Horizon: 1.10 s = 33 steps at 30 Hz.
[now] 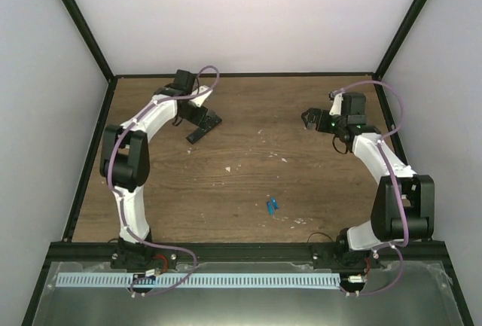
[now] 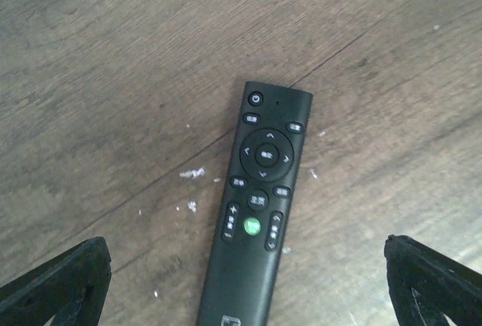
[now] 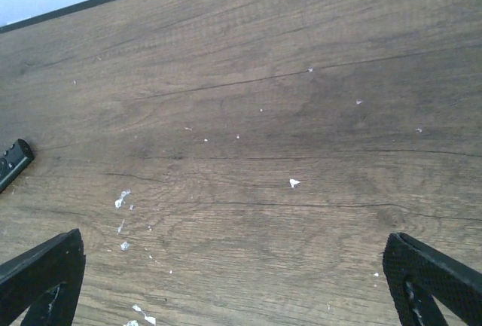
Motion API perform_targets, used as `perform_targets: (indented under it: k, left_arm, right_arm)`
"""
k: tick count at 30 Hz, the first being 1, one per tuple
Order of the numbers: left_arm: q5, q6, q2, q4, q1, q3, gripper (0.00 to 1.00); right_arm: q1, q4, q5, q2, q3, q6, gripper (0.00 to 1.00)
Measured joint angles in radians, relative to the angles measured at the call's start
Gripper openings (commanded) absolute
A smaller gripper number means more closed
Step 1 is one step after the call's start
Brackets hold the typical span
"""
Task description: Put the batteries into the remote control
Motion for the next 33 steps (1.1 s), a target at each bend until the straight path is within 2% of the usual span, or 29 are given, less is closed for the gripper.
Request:
perform_targets:
  k: [10,24,33]
  left_arm:
    - [-0.023,0.069,0.169,-0.079,-0.009,0.119,1.00]
    - [-0.043,0.109,0.258,-0.127,-0.022,0.190,1.00]
    - [-0.050,0.123,0.316,-0.143,-0.046,0.239,0.93]
  right_arm:
    - [0.001,-0.013,-0.016,0.060,0.025,0.001,1.00]
    - [0.002,-0.024,-0.010,0.087,0.067,0.002,1.00]
    - [0.003,-0.025,-0.007,0.103,0.080,0.005,1.00]
